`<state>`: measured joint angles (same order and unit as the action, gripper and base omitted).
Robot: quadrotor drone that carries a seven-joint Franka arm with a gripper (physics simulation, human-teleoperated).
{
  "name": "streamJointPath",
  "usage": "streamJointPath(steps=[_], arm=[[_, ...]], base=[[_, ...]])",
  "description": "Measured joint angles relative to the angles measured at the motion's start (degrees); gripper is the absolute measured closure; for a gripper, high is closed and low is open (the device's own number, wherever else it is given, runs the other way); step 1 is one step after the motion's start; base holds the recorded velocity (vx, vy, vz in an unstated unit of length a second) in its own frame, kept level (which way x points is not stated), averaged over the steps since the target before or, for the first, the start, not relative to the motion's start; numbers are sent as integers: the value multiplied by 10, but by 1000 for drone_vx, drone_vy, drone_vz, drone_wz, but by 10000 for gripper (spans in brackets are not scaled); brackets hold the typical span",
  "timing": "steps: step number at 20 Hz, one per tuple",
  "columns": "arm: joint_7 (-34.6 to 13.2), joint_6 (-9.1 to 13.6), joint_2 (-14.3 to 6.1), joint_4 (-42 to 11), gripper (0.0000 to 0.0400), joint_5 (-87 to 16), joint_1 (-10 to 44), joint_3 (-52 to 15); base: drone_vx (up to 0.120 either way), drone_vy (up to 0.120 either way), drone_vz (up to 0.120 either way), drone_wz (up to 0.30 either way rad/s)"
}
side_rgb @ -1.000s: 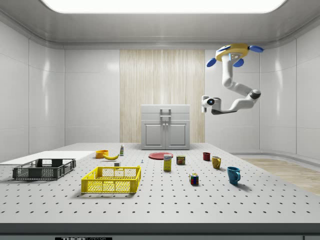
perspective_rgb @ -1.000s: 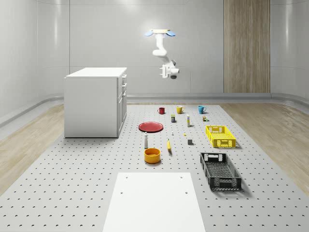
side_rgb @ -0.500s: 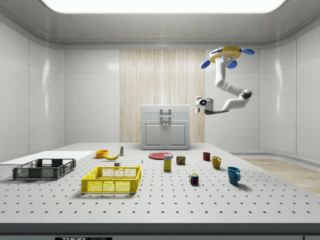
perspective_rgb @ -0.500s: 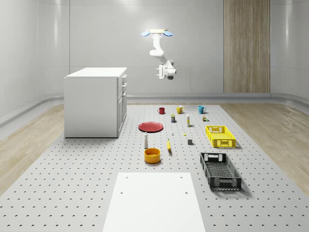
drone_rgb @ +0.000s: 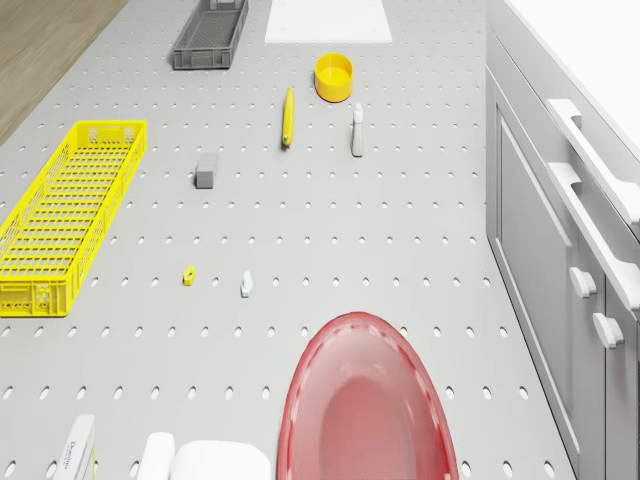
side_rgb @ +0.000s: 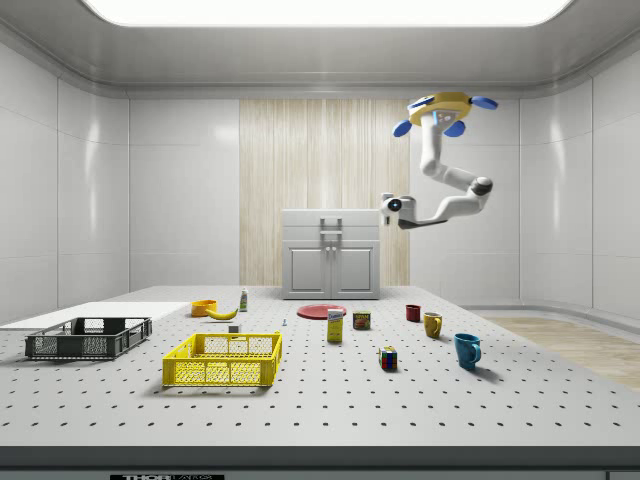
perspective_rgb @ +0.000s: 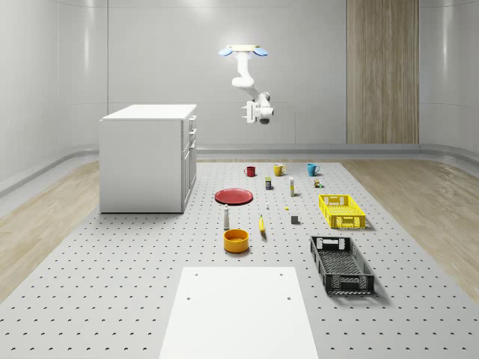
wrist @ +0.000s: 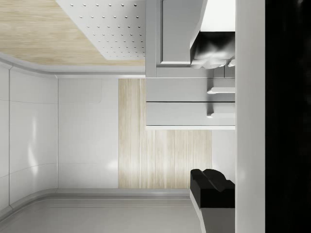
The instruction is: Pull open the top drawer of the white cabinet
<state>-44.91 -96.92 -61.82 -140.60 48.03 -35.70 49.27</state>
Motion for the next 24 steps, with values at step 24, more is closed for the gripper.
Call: streamJointPath(steps=[24], arm=[[-21,-27,-32,-4,95,-26,-28,9]], base=[[120,-22,0,0]])
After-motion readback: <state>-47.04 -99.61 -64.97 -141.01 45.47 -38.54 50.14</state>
